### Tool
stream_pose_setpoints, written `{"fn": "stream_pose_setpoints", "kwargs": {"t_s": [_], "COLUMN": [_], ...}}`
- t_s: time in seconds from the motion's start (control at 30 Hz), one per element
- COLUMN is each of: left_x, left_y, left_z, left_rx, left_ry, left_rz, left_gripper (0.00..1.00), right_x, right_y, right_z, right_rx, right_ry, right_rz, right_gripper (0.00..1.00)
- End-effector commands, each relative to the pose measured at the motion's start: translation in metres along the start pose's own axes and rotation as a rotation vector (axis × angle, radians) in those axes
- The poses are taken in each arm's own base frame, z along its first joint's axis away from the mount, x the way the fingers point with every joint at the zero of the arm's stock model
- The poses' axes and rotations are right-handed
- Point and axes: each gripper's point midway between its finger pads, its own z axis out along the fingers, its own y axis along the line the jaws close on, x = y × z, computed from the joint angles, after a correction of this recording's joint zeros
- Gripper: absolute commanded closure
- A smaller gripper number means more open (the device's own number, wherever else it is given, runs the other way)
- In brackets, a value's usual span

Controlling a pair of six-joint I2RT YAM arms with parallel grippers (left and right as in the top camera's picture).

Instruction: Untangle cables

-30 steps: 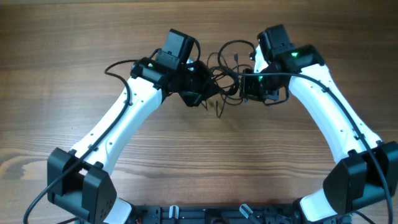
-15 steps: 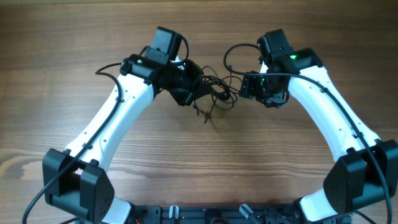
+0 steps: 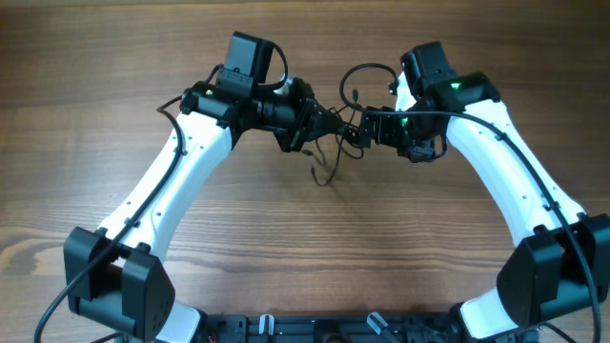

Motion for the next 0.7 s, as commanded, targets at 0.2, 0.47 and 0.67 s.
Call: {"fn": "stream_pose_setpoints", "kwargs": {"t_s": [0.2, 0.47, 0.67], "left_x": [0.014, 0.000, -0.019], "left_y": [-0.018, -0.020, -0.021], "left_z": [-0.021, -0.038, -0.062], "left_rx": [0.090, 0.126, 0.173], "left_ry": [0.115, 0.095, 0.059], "left_rz": [-0.024, -0.046, -0.064], "left_gripper": [0.96, 0.96, 0.96], "right_x": [-0.003, -0.007, -0.005], "right_y": [-0.041, -0.066, -0.062], "right_z": [-0.001, -0.009, -0.007], "right_rx": [0.229, 0.370, 0.344], "right_ry": [-0.054, -0.107, -0.089], "right_rz": [0.103, 0.149, 0.144], "right_gripper": [0.00, 0.00, 0.00]}}
